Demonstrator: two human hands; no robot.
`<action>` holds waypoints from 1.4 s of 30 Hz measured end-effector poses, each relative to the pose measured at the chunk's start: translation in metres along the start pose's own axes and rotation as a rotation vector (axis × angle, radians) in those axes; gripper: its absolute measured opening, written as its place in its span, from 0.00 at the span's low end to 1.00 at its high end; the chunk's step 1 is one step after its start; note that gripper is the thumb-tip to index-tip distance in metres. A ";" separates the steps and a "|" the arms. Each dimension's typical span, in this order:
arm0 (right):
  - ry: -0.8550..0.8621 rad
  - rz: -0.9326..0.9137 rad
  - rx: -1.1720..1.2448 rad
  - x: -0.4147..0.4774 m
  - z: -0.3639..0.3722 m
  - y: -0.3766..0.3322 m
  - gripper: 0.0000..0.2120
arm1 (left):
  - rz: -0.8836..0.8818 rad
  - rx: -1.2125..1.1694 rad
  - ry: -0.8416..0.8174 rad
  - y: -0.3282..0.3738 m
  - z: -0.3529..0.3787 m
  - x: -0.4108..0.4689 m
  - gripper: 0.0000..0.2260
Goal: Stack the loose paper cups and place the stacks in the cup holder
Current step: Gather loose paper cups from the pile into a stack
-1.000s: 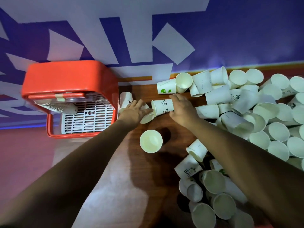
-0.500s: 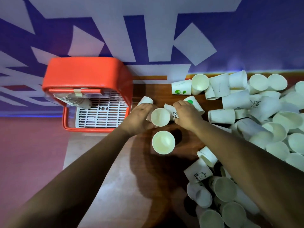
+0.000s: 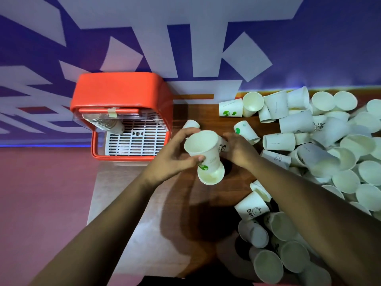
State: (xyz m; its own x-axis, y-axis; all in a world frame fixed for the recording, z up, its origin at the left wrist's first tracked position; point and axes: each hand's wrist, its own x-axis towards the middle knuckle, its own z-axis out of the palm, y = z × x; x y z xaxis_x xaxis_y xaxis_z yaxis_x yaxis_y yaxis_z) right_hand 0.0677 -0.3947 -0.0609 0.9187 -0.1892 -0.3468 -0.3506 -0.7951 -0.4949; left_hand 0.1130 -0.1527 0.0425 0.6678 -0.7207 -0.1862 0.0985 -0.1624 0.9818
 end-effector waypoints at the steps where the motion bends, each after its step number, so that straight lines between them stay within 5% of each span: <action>1: 0.006 0.046 0.082 -0.002 -0.005 -0.002 0.30 | -0.009 0.046 -0.030 -0.001 0.002 -0.003 0.24; 8: 0.104 0.225 0.561 -0.039 -0.048 -0.019 0.29 | 0.004 0.632 -0.045 -0.031 0.021 -0.006 0.30; 12: 0.069 0.146 0.700 -0.069 -0.063 -0.030 0.40 | -0.069 0.717 -0.129 -0.046 0.028 -0.008 0.35; 16: 0.032 0.034 0.766 -0.096 -0.058 -0.039 0.41 | -0.144 0.685 -0.234 -0.049 0.018 -0.007 0.43; 19: 0.023 -0.003 0.809 -0.110 -0.046 -0.044 0.39 | -0.084 0.812 -0.185 -0.046 0.002 -0.004 0.36; 23: 0.044 -0.020 0.704 -0.122 -0.031 -0.049 0.38 | -0.045 0.936 0.015 -0.047 -0.015 0.006 0.24; 29: 0.017 -0.102 0.424 -0.128 -0.010 -0.045 0.39 | -0.096 0.987 0.234 -0.045 -0.018 0.051 0.23; 42: -0.010 -0.012 0.296 -0.128 0.004 -0.049 0.37 | -0.267 1.238 0.078 -0.083 -0.012 0.092 0.30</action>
State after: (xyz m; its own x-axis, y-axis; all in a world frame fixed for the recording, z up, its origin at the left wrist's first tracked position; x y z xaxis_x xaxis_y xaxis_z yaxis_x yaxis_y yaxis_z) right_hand -0.0331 -0.3298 0.0045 0.9216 -0.1742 -0.3467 -0.3792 -0.5945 -0.7091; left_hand 0.1754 -0.1972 -0.0552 0.7791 -0.5342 -0.3281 -0.4889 -0.8454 0.2154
